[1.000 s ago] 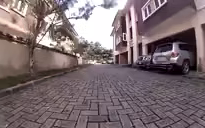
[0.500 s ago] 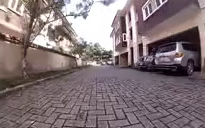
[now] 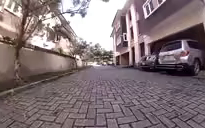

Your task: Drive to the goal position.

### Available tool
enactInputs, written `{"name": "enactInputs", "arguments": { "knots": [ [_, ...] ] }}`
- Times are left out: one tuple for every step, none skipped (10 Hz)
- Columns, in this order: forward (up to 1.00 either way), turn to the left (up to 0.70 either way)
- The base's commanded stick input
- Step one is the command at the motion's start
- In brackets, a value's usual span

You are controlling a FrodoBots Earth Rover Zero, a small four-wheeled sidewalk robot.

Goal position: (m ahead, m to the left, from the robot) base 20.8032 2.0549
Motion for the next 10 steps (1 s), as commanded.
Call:
{"name": "enactInputs", "arguments": {
  "knots": [
    [0.69, 0.03],
    [0.69, 0.03],
    [0.69, 0.03],
    [0.69, 0.03],
    [0.69, 0.03],
    [0.69, 0.03],
    [0.69, 0.03],
    [0.69, 0.03],
    [0.69, 0.03],
    [0.69, 0.03]
  ]
}}
